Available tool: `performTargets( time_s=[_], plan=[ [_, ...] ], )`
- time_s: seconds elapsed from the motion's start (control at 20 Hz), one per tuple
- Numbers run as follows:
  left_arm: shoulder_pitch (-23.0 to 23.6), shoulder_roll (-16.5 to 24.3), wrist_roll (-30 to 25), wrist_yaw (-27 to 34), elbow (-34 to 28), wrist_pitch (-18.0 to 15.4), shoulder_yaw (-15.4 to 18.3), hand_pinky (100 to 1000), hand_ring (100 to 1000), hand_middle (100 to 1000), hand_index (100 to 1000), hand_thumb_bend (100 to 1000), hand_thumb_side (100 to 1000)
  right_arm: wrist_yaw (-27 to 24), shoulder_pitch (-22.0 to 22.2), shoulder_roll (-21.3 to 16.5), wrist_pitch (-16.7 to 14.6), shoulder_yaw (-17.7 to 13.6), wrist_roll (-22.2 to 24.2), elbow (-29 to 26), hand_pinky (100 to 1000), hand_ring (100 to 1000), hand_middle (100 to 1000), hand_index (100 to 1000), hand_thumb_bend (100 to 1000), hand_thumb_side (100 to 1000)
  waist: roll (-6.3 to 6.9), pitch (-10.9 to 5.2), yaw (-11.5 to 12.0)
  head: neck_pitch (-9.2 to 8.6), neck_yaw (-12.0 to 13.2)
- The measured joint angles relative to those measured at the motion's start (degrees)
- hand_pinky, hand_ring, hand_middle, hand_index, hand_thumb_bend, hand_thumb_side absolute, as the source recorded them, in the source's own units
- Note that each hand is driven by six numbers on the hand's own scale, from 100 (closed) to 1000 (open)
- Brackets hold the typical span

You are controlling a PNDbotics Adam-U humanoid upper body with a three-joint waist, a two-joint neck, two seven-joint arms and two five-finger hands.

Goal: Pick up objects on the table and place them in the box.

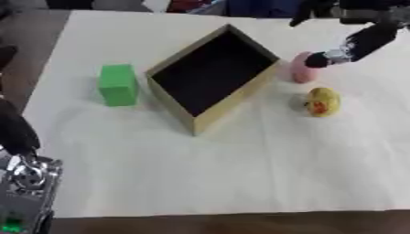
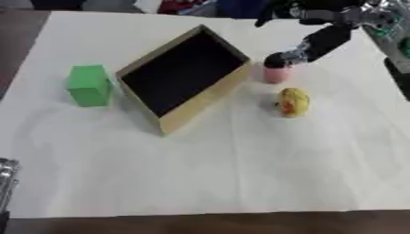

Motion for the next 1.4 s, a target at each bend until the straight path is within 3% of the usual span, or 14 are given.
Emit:
performTargets(
  time_s=[0.6,0.9,1.05,1.4],
  plan=[
    [-0.5,0.0,0.0,0.0,0.0,0.0,0.0,751,636,628,830,256,1000,-3.2,6.9,-4.0,4.4,-0.4,4.4,-6.5,996,1000,850,947,504,856,-0.16,0.20,0.0,-0.54,0.1],
    [-0.5,0.0,-0.2,0.0,0.0,0.0,0.0,752,636,628,830,256,1000,-3.8,9.0,-4.6,5.8,-0.7,5.8,-7.4,996,1000,857,960,558,1000,-0.18,0.25,0.2,-0.55,0.1],
    [-0.5,0.0,-0.3,0.0,0.0,-0.1,0.0,752,636,628,829,254,1000,-3.4,9.5,-4.6,6.0,-0.8,6.0,-7.3,978,1000,834,959,586,1000,-0.21,0.32,0.3,-0.56,0.1],
    [-0.6,0.0,-0.5,0.0,0.0,0.0,0.0,753,636,628,828,253,1000,0.6,10.1,-4.4,4.9,-0.8,4.9,-4.8,975,1000,815,960,549,1000,-0.34,0.41,0.4,-0.58,0.0]
  ],
)
